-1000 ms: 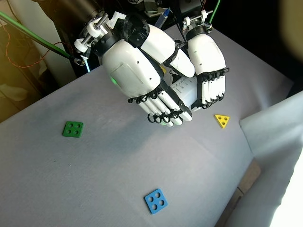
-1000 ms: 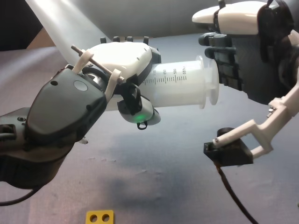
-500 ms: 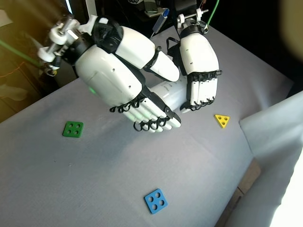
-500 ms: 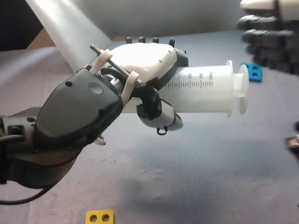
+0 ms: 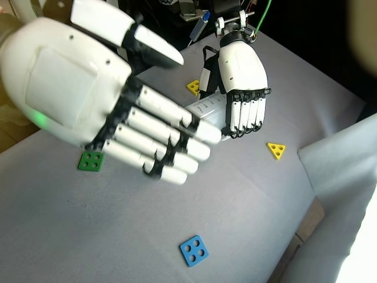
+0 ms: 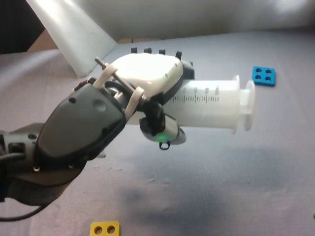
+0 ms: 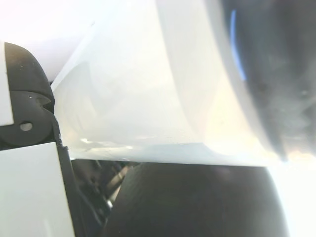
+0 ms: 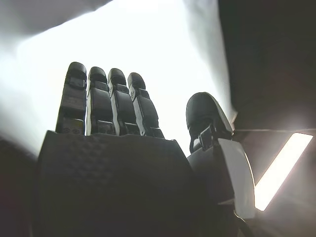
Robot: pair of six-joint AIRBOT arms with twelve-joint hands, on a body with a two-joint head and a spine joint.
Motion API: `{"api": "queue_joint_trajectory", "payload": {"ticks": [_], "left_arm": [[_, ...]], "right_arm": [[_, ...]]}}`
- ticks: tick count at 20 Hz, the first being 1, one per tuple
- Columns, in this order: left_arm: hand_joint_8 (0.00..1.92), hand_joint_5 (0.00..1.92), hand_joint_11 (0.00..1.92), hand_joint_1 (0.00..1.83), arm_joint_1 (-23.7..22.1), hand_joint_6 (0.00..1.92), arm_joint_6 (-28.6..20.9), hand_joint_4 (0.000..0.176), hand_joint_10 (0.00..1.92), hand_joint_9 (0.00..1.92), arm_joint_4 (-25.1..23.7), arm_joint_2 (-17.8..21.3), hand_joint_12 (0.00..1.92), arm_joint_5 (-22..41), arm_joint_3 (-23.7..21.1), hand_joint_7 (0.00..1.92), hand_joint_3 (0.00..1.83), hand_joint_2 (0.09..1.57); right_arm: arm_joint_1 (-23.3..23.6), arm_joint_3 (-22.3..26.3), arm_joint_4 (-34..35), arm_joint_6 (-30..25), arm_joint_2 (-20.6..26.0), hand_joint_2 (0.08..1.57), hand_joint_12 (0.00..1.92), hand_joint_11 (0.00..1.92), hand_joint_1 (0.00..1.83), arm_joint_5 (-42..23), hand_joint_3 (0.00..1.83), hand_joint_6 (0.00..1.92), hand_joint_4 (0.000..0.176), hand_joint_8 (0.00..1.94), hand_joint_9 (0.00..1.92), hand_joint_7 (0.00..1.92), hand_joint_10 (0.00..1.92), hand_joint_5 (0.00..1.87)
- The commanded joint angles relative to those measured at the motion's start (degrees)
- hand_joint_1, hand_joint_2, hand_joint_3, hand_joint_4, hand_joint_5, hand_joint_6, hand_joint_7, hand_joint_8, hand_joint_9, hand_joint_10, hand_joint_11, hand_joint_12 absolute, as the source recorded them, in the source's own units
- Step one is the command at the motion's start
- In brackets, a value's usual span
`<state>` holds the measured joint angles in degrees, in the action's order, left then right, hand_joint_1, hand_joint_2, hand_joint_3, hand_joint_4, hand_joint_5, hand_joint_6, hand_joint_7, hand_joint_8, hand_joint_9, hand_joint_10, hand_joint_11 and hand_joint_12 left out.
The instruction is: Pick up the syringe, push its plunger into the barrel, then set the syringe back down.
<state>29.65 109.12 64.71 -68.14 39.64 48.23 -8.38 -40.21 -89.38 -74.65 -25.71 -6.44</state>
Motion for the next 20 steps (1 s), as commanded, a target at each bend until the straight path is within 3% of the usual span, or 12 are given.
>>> {"api": "queue_joint_trajectory", "payload": {"ticks": [1,5,7,11,13,20], "left_arm": [[1.45,0.72,0.48,1.34,0.0,1.25,-0.7,0.000,1.56,0.67,-4.8,-0.2,1.47,3.4,0.3,0.75,0.00,1.24],[1.45,0.71,0.47,1.34,2.6,1.25,-2.0,0.000,1.56,0.67,-7.0,-1.1,1.47,3.4,0.9,0.75,0.00,1.24],[1.44,0.72,0.47,1.34,3.8,1.24,-2.8,0.000,1.57,0.67,-7.9,-1.5,1.49,3.4,1.3,0.76,0.00,1.23],[1.44,0.74,0.48,1.34,5.8,1.22,-3.8,0.000,1.56,0.67,-9.4,-2.4,1.49,3.6,2.1,0.75,0.00,1.23],[1.44,0.74,0.48,1.34,6.7,1.22,-4.7,0.000,1.56,0.67,-10.2,-3.0,1.49,3.7,2.6,0.75,0.00,1.23],[1.44,0.74,0.48,1.34,8.1,1.22,-5.3,0.000,1.56,0.67,-11.2,-3.9,1.48,3.7,3.0,0.75,0.00,1.23]], "right_arm": [[0.7,-0.5,0.5,2.4,0.1,1.41,0.00,0.00,0.00,-7.5,0.00,0.01,0.000,0.01,0.00,0.05,0.00,0.07],[2.0,-1.4,1.7,21.7,1.7,1.41,0.00,0.00,0.00,-26.2,0.00,0.01,0.000,0.01,0.00,0.05,0.00,0.07],[2.0,-1.5,2.7,27.7,2.3,1.41,0.00,0.00,0.00,-29.9,0.00,0.01,0.000,0.01,0.00,0.04,0.00,0.07],[1.5,-1.8,2.7,32.2,3.5,1.42,0.00,0.00,0.00,-25.7,0.00,0.01,0.000,0.01,0.00,0.05,0.00,0.08],[1.4,-2.6,2.2,37.0,4.1,1.42,0.00,0.00,0.00,-25.0,0.00,0.01,0.000,0.01,0.00,0.05,0.00,0.08],[1.9,-3.0,0.4,37.9,3.9,1.42,0.00,0.00,0.00,-21.8,0.00,0.01,0.000,0.00,0.00,0.05,0.00,0.08]]}}
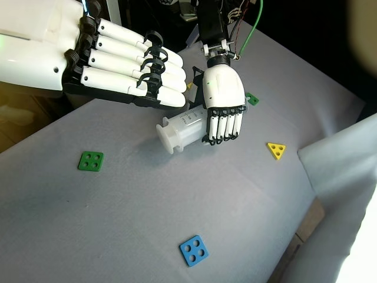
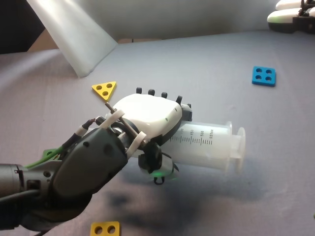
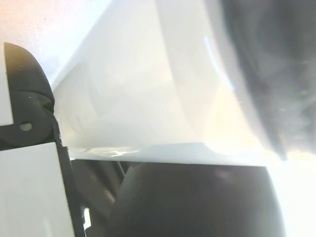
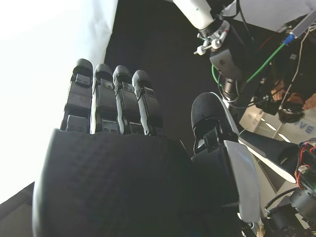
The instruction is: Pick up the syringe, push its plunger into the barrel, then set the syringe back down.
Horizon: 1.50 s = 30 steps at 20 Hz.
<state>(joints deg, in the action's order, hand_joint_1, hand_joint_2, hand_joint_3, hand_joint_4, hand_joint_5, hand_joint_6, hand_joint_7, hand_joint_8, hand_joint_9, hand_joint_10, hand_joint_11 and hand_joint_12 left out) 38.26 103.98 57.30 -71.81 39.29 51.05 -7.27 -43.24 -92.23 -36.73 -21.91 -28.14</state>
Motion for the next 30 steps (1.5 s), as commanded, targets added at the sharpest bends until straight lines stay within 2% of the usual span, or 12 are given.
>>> {"api": "queue_joint_trajectory", "payload": {"ticks": [1,8,9,10,11,12,14,15,16,19,22,30], "left_arm": [[1.44,0.74,0.48,1.34,-0.4,1.22,-0.2,0.000,1.56,0.67,-3.8,-0.3,1.48,4.0,0.1,0.75,0.00,1.23],[1.53,0.70,0.38,1.32,0.2,1.33,-0.5,0.000,1.61,0.62,-3.9,-0.3,1.47,4.0,0.0,0.65,0.00,1.26],[1.57,0.70,0.35,1.17,0.2,1.35,-0.5,0.000,1.41,0.48,-3.9,-0.3,1.43,4.0,0.0,0.65,0.00,1.28],[1.21,0.49,0.29,1.17,0.2,1.06,-0.5,0.000,1.22,0.40,-3.9,-0.3,1.33,4.0,-0.1,0.45,0.00,1.15],[1.21,0.49,0.29,1.17,0.2,1.06,-0.5,0.000,1.22,0.40,-3.9,-0.3,1.33,4.0,-0.1,0.45,0.00,1.15],[0.70,0.43,0.16,1.11,0.2,0.67,-0.6,0.000,0.89,0.36,-3.9,-0.3,1.23,4.0,-0.1,0.44,0.00,1.03],[0.20,0.45,0.09,0.89,0.2,0.25,-0.6,0.000,0.42,0.42,-3.9,-0.3,1.07,4.0,-0.1,0.52,0.00,0.96],[0.20,0.45,0.09,0.89,0.2,0.25,-0.6,0.000,0.42,0.42,-3.9,-0.3,1.07,4.0,-0.1,0.52,0.00,0.96],[0.02,0.39,0.01,0.57,0.2,0.04,-0.7,0.000,0.12,0.40,-3.9,-0.3,0.96,4.0,-0.1,0.46,0.00,0.86],[0.01,0.23,0.00,0.34,0.2,0.00,-0.7,0.000,0.01,0.23,-4.0,-0.3,0.59,4.0,-0.1,0.26,0.00,0.74],[0.01,0.12,0.00,0.29,0.1,0.00,-0.7,0.000,0.00,0.08,-4.1,-0.3,0.29,4.0,-0.1,0.09,0.00,0.64],[0.00,0.00,0.00,0.22,-3.0,0.00,-2.1,0.000,0.00,0.00,-7.1,1.4,0.00,1.5,0.0,0.00,0.00,0.61]], "right_arm": [[0.7,0.3,3.3,0.0,-0.1,1.42,0.00,0.00,0.00,0.1,0.00,0.01,0.000,0.00,0.00,0.05,0.00,0.08],[0.5,2.0,3.1,1.7,-0.5,1.41,0.00,0.00,0.00,0.6,0.00,0.01,0.000,0.01,0.01,0.07,0.00,0.09],[0.5,2.1,3.1,1.7,-0.5,1.41,0.00,0.00,0.00,0.6,0.00,0.00,0.000,0.01,0.01,0.07,0.00,0.08],[0.5,2.1,3.1,1.7,-0.5,1.41,0.00,0.00,0.00,0.6,0.00,0.01,0.000,0.01,0.01,0.07,0.00,0.09],[0.5,2.1,3.1,1.7,-0.5,1.41,0.00,0.00,0.00,0.6,0.00,0.01,0.000,0.01,0.01,0.07,0.00,0.09],[0.5,2.1,3.1,1.7,-0.5,1.40,0.00,0.00,0.00,0.8,0.00,0.00,0.000,0.00,0.00,0.06,0.00,0.09],[0.5,2.1,3.1,1.7,-0.5,1.40,0.00,0.00,0.00,1.2,0.00,0.00,0.000,0.00,0.00,0.06,0.00,0.08],[0.5,2.1,3.1,1.7,-0.5,1.40,0.00,0.00,0.00,1.3,0.00,0.00,0.000,0.00,0.00,0.06,0.00,0.08],[0.5,2.1,3.1,1.7,-0.5,1.40,0.00,0.00,0.00,1.3,0.00,0.00,0.000,0.00,0.00,0.06,0.00,0.08],[0.5,2.1,3.1,1.7,-0.5,1.39,0.00,0.00,0.00,1.3,0.00,0.00,0.000,0.00,0.00,0.04,0.00,0.07],[0.5,2.2,3.1,1.7,-0.5,1.39,0.00,0.00,0.00,1.3,0.00,0.01,0.000,0.01,0.01,0.05,0.00,0.08],[0.4,2.3,3.1,1.7,-0.5,1.38,0.00,0.00,0.00,1.1,0.00,0.00,0.000,0.00,0.00,0.05,0.00,0.07]]}}
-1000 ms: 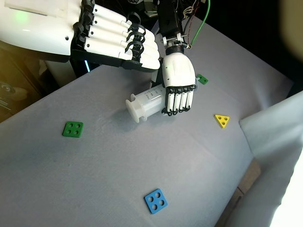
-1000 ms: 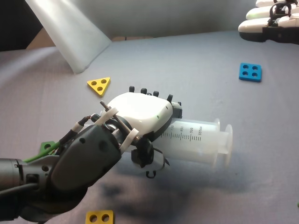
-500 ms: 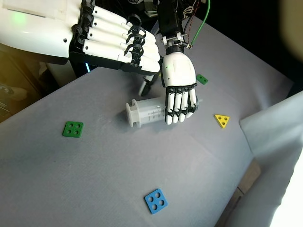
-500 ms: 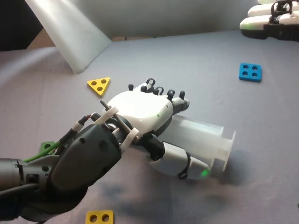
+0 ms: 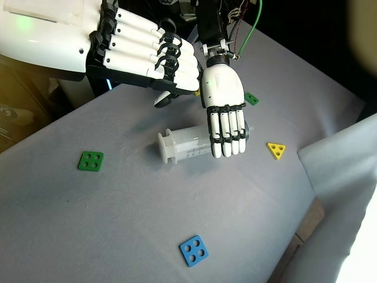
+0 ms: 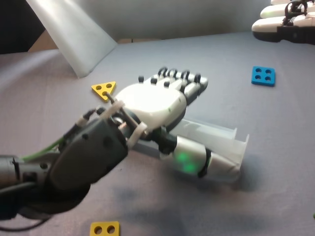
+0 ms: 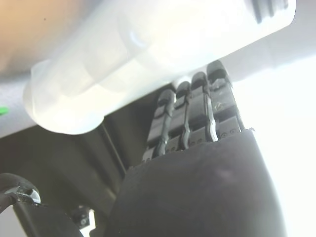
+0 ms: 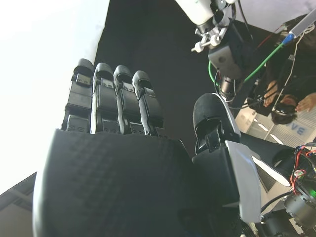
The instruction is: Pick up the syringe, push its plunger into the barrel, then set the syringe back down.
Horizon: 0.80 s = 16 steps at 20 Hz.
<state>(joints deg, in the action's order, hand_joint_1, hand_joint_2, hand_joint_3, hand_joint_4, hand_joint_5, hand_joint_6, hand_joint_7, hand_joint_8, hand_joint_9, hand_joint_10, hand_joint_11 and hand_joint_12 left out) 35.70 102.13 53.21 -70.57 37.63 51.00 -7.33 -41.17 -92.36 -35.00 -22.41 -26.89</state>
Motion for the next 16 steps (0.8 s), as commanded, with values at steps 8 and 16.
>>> {"api": "queue_joint_trajectory", "payload": {"ticks": [8,16], "left_arm": [[0.04,0.46,0.00,0.36,-9.0,0.03,-21.9,0.000,0.06,0.44,-29.5,10.2,0.84,-14.0,-0.5,0.51,0.01,1.10],[1.92,0.59,0.59,0.26,-20.1,1.92,-85.8,0.000,1.92,0.61,-97.7,24.3,1.92,-18.3,-2.9,0.61,0.03,1.57]], "right_arm": [[0.4,0.3,3.3,0.0,0.0,1.45,0.76,0.00,0.00,-0.2,0.00,0.02,0.000,0.01,0.30,0.40,0.04,0.39],[0.4,0.5,3.2,1.2,0.0,1.53,1.92,0.61,0.20,-5.5,0.00,1.81,0.000,1.90,0.65,0.61,1.91,0.49]]}}
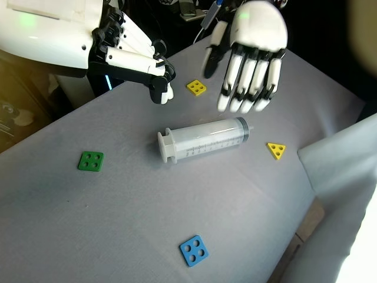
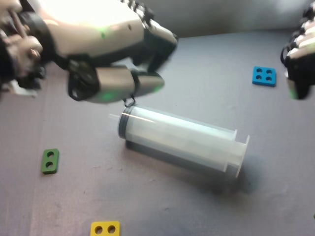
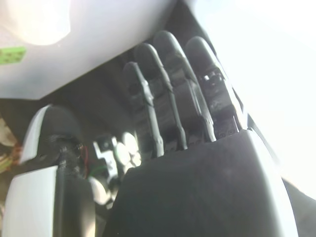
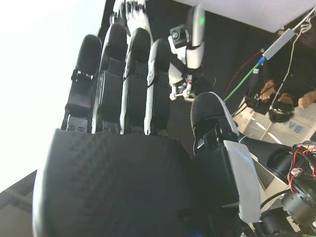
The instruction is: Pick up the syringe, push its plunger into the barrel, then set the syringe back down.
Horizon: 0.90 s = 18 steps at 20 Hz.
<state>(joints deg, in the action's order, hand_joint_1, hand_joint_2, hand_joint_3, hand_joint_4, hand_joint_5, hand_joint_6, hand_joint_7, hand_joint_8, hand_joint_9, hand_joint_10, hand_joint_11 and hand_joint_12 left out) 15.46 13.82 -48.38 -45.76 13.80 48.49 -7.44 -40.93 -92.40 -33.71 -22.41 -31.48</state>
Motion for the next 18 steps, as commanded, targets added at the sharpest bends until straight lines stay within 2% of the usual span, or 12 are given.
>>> {"api": "queue_joint_trajectory", "payload": {"ticks": [1,4,5,7,9,18], "left_arm": [[1.92,0.61,0.70,0.24,-1.8,1.92,-3.6,0.000,1.92,0.68,-3.9,0.4,1.92,5.5,-0.5,0.65,0.05,1.57],[1.92,0.73,0.89,0.13,-5.7,1.92,-18.4,0.000,1.92,0.82,-19.2,1.9,1.92,5.4,-0.8,0.80,0.10,1.57],[1.92,0.77,0.96,0.12,-6.4,1.92,-21.3,0.000,1.92,0.87,-22.3,2.2,1.92,5.3,-0.9,0.85,0.10,1.57],[1.92,0.78,0.98,0.16,-8.2,1.92,-26.4,0.000,1.92,0.91,-28.4,3.0,1.92,5.3,-1.0,0.89,0.09,1.57],[1.92,0.77,0.94,0.18,-8.3,1.92,-29.1,0.000,1.92,0.89,-30.6,3.3,1.92,5.2,-1.0,0.88,0.09,1.57],[1.92,0.68,0.87,0.19,-8.0,1.92,-30.0,0.000,1.92,0.77,-30.8,3.3,1.92,3.3,-2.5,0.78,0.10,1.57]], "right_arm": [[0.5,0.2,3.3,0.4,0.0,1.51,1.92,0.67,0.28,-2.0,0.00,1.90,0.000,1.93,0.70,0.64,1.92,0.54],[0.5,0.2,3.3,3.7,0.0,1.57,1.92,0.91,0.22,-5.5,0.02,1.92,0.000,1.94,0.84,0.82,1.92,0.80],[0.5,0.2,3.3,4.6,0.0,1.57,1.92,0.96,0.25,-6.3,0.02,1.92,0.000,1.94,0.89,0.89,1.92,0.88],[0.5,0.2,3.3,6.5,0.0,1.57,1.92,0.97,0.28,-7.0,0.02,1.92,0.000,1.94,0.93,0.94,1.92,0.92],[0.4,0.2,3.3,8.2,0.0,1.57,1.92,0.94,0.35,-7.1,0.01,1.92,0.000,1.94,0.92,0.93,1.92,0.91],[0.2,0.9,3.3,8.3,0.0,1.57,1.92,0.89,0.30,-7.6,0.02,1.92,0.000,1.94,0.88,0.91,1.92,0.87]]}}
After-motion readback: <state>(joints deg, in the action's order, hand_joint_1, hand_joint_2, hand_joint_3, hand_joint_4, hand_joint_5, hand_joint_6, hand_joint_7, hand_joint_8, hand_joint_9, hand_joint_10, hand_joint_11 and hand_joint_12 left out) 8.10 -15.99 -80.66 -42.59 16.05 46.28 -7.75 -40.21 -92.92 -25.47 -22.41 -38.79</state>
